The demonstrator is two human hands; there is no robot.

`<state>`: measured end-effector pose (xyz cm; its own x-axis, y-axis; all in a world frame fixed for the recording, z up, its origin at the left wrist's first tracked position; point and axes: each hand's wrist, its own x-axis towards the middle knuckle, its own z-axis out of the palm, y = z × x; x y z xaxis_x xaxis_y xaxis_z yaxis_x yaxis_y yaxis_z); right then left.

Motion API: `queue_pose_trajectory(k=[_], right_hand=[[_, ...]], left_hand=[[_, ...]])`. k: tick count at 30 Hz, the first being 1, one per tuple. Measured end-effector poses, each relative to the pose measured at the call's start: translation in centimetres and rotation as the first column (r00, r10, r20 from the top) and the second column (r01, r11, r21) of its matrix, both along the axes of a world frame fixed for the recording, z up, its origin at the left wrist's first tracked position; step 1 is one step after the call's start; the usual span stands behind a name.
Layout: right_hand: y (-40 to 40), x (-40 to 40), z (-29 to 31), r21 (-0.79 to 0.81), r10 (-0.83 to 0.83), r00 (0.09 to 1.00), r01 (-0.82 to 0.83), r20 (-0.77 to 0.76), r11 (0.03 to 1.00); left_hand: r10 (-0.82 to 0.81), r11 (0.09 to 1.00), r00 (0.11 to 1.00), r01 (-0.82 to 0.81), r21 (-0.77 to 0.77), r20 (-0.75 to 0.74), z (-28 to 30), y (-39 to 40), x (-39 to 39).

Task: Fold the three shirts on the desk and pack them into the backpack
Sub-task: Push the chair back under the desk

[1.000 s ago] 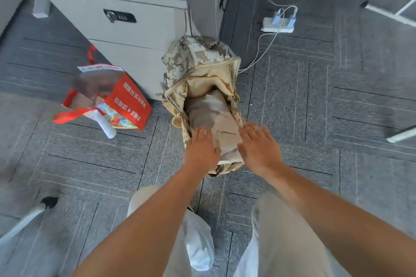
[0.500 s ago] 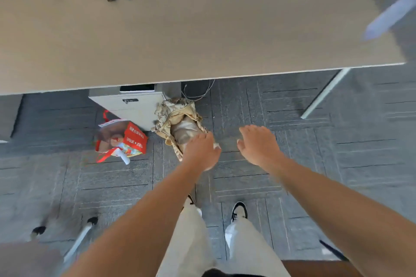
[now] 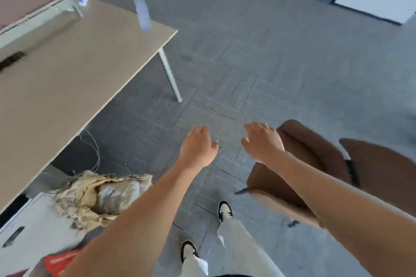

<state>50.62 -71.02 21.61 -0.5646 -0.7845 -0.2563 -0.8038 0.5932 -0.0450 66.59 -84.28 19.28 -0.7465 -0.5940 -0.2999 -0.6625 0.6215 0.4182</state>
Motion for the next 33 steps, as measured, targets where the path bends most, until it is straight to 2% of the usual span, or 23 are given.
queue_pose_trajectory(k=[8, 15, 19, 23, 27, 33], right_hand=[[24.9, -4.0, 1.8, -0.048, -0.382, 0.922, 0.379, -0.069, 0.924], [46.3, -8.4, 0.5, -0.044, -0.514, 0.854, 0.512, -0.075, 0.858], [56.9, -13.4, -1.3, -0.048, -0.508, 0.860, 0.506, -0.047, 0.861], [63.8, -19.8, -2.5, -0.049, -0.445, 0.895, 0.443, -0.025, 0.895], [66.8, -25.9, -3.4, -0.028, -0.352, 0.936, 0.352, 0.011, 0.936], [66.5, -35.6, -5.2, -0.004, -0.191, 0.980, 0.192, 0.057, 0.981]], left_hand=[[-0.374, 0.927, 0.927, 0.374, 0.011, -0.020, 1.1, 20.2, -10.1], [-0.518, 0.855, 0.855, 0.518, 0.009, -0.013, 0.0, 38.9, -17.7], [-0.520, 0.853, 0.854, 0.520, 0.050, -0.015, -0.7, 49.8, -22.5], [-0.481, 0.875, 0.876, 0.480, 0.056, 0.011, -1.1, 57.6, -27.1], [-0.444, 0.896, 0.895, 0.442, 0.039, 0.053, -1.6, 61.3, -30.7], [-0.286, 0.957, 0.952, 0.278, 0.089, 0.109, -3.9, 63.0, -38.2]])
